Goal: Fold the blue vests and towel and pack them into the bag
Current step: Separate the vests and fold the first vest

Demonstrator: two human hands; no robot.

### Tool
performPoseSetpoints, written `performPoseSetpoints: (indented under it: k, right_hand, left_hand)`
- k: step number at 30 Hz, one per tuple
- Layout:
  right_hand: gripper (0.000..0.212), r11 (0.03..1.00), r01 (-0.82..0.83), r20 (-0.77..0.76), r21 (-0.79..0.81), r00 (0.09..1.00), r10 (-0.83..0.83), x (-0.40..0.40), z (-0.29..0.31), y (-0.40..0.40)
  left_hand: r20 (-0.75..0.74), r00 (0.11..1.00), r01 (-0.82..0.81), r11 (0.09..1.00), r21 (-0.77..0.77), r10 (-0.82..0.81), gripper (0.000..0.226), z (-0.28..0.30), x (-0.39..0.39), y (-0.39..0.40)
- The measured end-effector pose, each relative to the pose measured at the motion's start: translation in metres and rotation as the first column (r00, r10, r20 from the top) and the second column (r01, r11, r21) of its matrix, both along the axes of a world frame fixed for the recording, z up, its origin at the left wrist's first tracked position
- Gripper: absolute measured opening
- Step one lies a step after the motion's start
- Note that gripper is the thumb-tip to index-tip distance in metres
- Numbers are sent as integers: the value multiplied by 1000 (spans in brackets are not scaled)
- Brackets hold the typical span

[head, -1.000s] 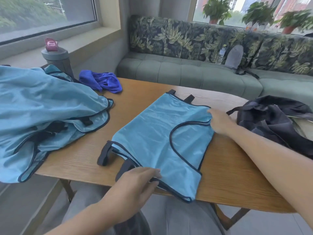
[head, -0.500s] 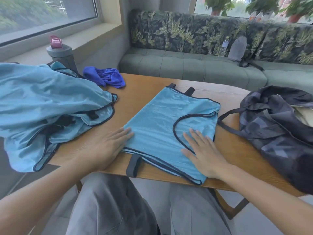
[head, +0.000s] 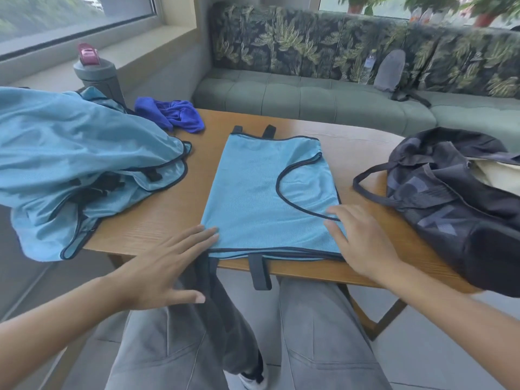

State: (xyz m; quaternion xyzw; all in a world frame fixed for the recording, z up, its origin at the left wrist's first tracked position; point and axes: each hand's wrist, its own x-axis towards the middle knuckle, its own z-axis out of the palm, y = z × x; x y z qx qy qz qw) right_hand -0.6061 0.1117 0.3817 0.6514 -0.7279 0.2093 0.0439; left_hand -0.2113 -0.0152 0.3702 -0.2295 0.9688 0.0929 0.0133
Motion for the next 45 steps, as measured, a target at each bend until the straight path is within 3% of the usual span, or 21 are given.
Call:
performPoseSetpoints:
  k: [3, 6, 9, 15, 22, 27, 31, 34, 38, 41, 44, 45]
  right_hand:
    - [40, 997, -32, -22, -77, 999, 30, 22, -12, 46]
    - [58, 996, -81, -75, 49, 994, 84, 30, -28, 71]
    - [69, 987, -92, -102, 130, 989, 105, 31, -45, 75]
    - [52, 995, -43, -32, -95, 999, 40, 38, -60, 66]
    - [34, 965, 73, 109, -250, 993, -47, 50, -57, 72]
    - [30, 968, 99, 100, -230, 992, -77, 55, -46, 85]
    - [30, 969, 185, 235, -164, 961, -143, 66, -34, 97]
    - [28, 956, 268, 444, -120, 876, -189, 71, -18, 99]
    - [22, 916, 400, 716, -31, 648, -259, 68, 13, 91]
    - [11, 916, 399, 674, -38, 687, -272, 60, 26, 79]
    - [7, 913, 394, 595, -106, 761, -259, 52, 37, 60]
    - [12, 910, 391, 568, -140, 784, -249, 51, 41, 52]
  left_hand:
    - [-35, 998, 45, 991, -127, -49, 93, -13, 10, -9]
    - [-172, 983, 32, 978, -207, -69, 64, -27, 9, -11]
    - [-262, 963, -9, 958, -288, -69, 60, -38, 4, -9]
    - [-432, 902, -164, 944, -285, 26, 65, -51, -3, 9]
    - [-494, 834, -323, 944, -71, 248, 56, -33, -11, 43]
    - [-498, 769, -418, 905, 81, 400, 47, -12, -13, 57]
    - [-459, 738, -446, 868, 219, 495, 44, 1, -16, 56]
    - [-431, 689, -449, 810, 378, 583, 54, 7, -21, 57]
    - [-385, 589, -417, 675, 609, 711, 48, 6, -30, 55]
    - [-436, 531, -318, 648, 692, 727, 9, 7, -39, 43]
    - [-461, 454, -243, 604, 759, 763, 41, 16, -49, 25]
    - [-481, 442, -229, 613, 756, 757, 41, 21, -53, 19]
